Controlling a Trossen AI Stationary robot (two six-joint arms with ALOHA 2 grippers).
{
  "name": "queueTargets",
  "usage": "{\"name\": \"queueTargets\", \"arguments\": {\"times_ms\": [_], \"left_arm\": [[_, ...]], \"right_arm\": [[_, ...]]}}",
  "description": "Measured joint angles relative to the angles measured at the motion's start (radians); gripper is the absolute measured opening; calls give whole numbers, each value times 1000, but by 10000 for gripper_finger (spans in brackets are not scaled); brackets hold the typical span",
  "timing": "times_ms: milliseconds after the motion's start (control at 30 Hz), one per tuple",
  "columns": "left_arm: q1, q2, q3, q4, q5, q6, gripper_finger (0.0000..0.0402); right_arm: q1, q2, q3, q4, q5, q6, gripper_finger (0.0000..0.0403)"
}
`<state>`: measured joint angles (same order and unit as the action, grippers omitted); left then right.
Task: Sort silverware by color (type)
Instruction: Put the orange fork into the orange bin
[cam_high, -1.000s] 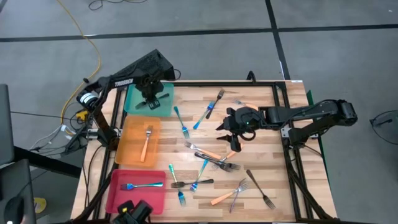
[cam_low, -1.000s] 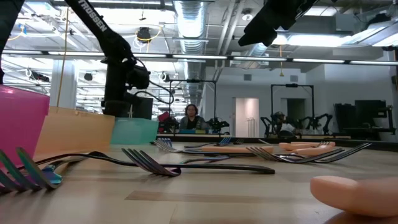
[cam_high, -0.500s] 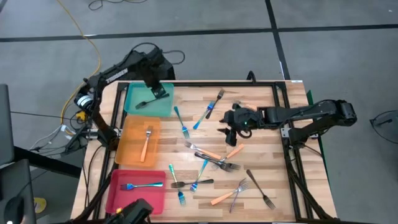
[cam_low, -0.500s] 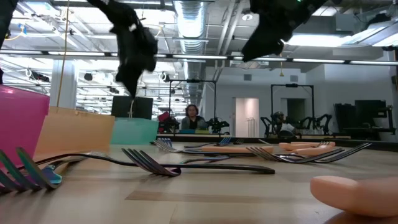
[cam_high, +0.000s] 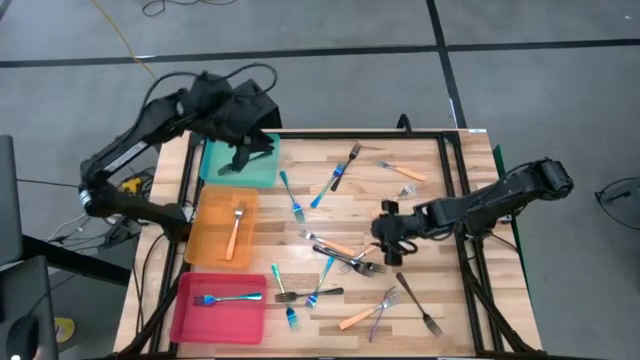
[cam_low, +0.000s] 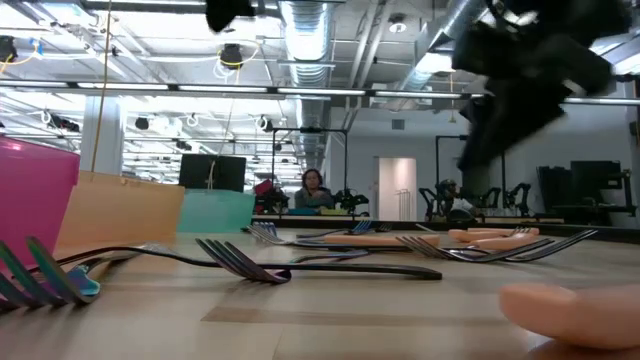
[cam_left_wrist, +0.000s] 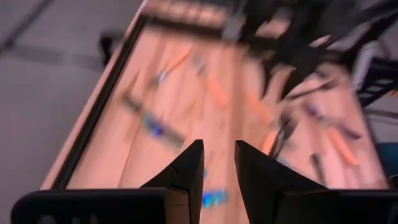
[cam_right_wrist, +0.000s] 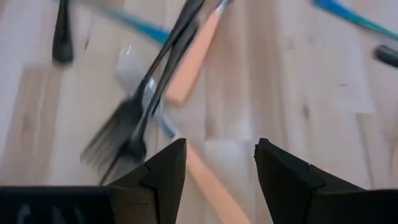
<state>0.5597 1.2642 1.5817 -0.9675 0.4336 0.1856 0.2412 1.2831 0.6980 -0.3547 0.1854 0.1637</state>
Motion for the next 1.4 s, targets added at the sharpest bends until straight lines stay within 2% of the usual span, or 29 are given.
{"name": "queueTargets", "arguments": {"times_ms": [200, 400, 500, 733, 1000, 1100, 1333, 1400], "left_arm": [[-188, -85, -67, 149, -2, -39, 76], [-337, -120, -167, 253, -3, -60, 76], [-393, -122, -219, 308, -31, -56, 76], [-454, -118, -267, 343, -127, -66, 76], [-485, -117, -296, 394, -134, -81, 76], [-489, -118, -296, 395, -134, -82, 76], [-495, -118, -296, 399, -134, -79, 76], [-495, -118, -296, 399, -135, -65, 76]], "right_arm": [[5, 0, -79, 65, -1, -133, 210], [5, 22, -88, 93, -4, -229, 210], [5, 60, -87, 161, -36, -271, 210], [-14, 160, -88, 185, -62, -311, 210], [-56, 266, -84, 196, -138, -322, 208], [-64, 276, -83, 191, -138, -296, 189], [-75, 271, -86, 187, -138, -261, 81], [-75, 271, -86, 179, -136, -251, 73]]}}
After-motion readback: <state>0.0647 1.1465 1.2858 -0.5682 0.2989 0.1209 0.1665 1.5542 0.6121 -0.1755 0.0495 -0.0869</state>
